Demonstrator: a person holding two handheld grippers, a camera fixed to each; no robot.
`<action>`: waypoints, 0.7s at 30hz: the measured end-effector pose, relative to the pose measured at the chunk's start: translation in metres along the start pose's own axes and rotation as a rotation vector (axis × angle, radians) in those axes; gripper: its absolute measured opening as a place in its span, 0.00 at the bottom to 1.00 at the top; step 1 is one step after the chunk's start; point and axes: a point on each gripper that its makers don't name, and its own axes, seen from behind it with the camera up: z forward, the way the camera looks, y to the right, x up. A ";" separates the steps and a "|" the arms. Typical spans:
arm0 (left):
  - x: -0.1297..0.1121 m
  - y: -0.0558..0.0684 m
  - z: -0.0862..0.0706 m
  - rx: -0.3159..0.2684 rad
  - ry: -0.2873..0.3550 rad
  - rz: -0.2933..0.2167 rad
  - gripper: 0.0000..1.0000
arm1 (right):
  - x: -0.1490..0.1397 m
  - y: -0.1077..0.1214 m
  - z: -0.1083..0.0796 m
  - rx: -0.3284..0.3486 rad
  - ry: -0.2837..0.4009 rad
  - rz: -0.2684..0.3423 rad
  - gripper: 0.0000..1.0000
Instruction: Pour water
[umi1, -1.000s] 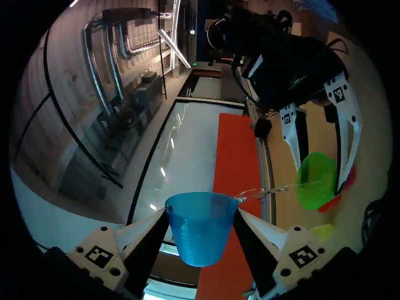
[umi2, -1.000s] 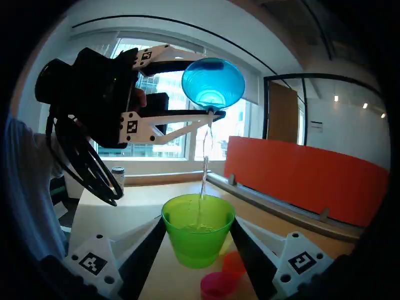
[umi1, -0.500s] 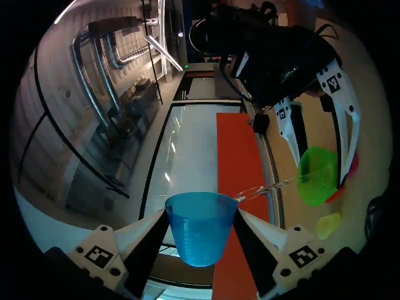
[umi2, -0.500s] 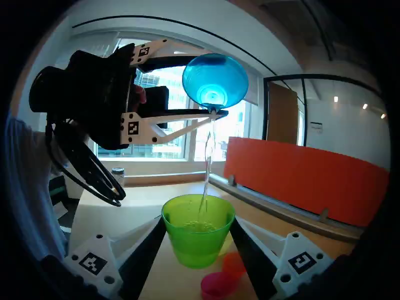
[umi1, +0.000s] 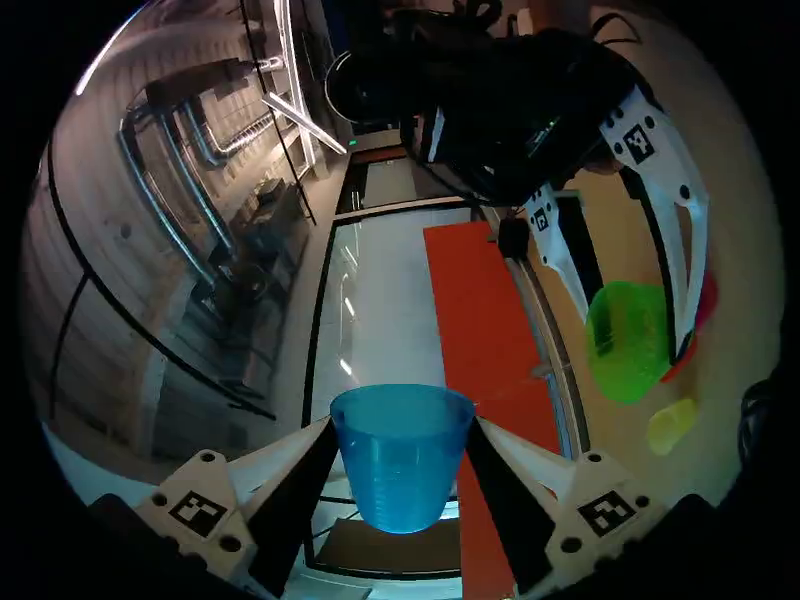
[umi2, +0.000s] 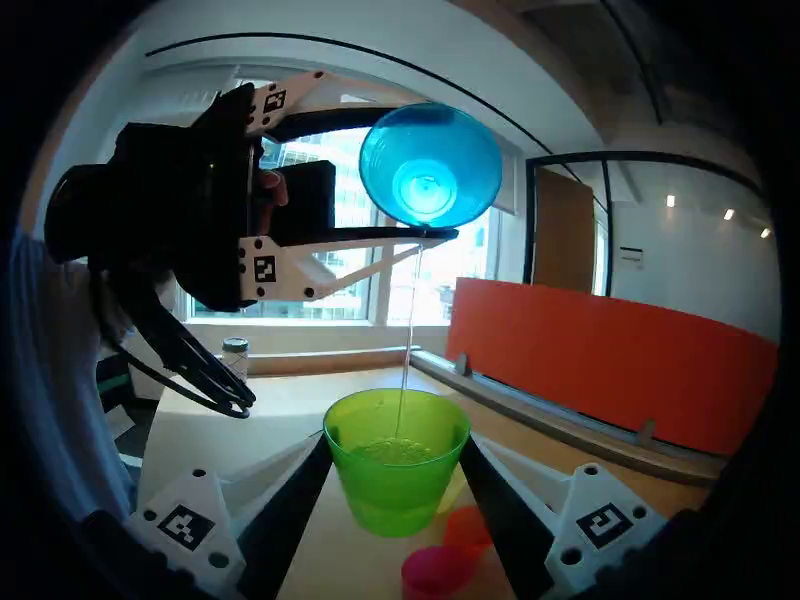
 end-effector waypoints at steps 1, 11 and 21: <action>0.001 0.000 0.000 0.000 0.001 0.006 0.86 | 0.000 0.000 0.000 0.000 0.000 0.000 0.90; 0.002 0.000 0.001 0.013 0.008 -0.003 0.86 | -0.001 0.003 -0.001 -0.007 0.001 0.003 0.89; -0.002 0.001 0.003 0.034 0.027 -0.216 0.86 | -0.004 0.009 -0.001 -0.020 0.001 0.010 0.89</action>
